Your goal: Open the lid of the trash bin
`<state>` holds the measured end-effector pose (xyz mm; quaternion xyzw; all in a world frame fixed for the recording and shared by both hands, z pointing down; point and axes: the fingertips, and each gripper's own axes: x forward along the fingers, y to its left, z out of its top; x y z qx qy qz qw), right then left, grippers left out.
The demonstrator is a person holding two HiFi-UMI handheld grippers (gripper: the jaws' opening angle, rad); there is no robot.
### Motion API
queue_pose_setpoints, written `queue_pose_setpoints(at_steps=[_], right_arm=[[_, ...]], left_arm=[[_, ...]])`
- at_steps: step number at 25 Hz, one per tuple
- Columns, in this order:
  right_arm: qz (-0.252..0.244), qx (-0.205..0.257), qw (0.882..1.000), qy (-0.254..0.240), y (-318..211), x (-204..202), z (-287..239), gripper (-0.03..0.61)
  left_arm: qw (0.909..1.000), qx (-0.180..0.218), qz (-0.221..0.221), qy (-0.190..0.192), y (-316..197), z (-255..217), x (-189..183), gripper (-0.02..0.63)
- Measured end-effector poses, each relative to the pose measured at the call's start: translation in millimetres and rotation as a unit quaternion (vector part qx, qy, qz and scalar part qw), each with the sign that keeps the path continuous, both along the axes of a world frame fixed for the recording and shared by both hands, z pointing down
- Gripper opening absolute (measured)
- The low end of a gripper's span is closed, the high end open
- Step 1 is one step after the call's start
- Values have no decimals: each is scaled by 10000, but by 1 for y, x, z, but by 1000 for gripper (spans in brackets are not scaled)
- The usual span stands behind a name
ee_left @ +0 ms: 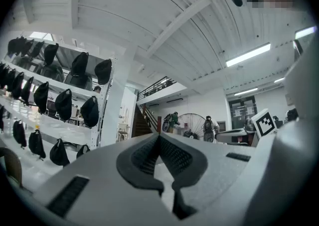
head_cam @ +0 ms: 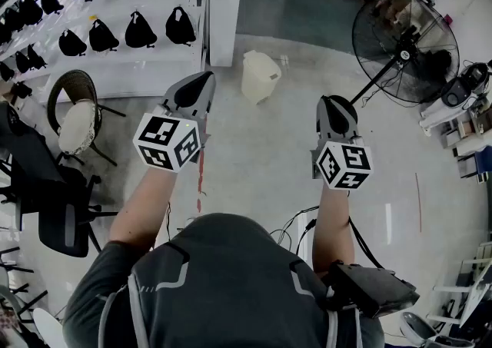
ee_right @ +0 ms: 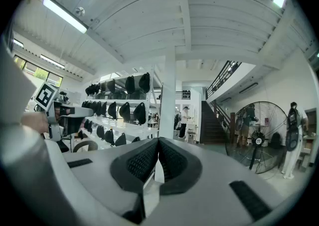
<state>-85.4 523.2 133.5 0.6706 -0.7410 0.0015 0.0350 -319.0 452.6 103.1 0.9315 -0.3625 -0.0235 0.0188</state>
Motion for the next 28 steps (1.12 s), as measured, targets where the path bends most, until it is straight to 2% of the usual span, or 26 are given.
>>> queue_pose_setpoints(at_steps=[4, 15, 19, 23, 28], right_arm=[[-19, 0, 10000, 7, -3, 1, 1, 26], [-94, -19, 9999, -53, -4, 18, 6, 26], [-94, 55, 9996, -269, -3, 34, 8, 26], [-216, 115, 9992, -319, -3, 48, 11, 28], [-483, 149, 9983, -275, 3, 61, 22, 28]], left_arm=[[9999, 66, -8, -129, -2, 1, 2, 8], [9999, -8, -7, -120, -1, 10, 23, 8], [9999, -9, -74, -127, -3, 12, 35, 8], [9998, 57, -113, -168, -3, 15, 53, 8], [9993, -94, -201, -298, 5, 40, 69, 8]])
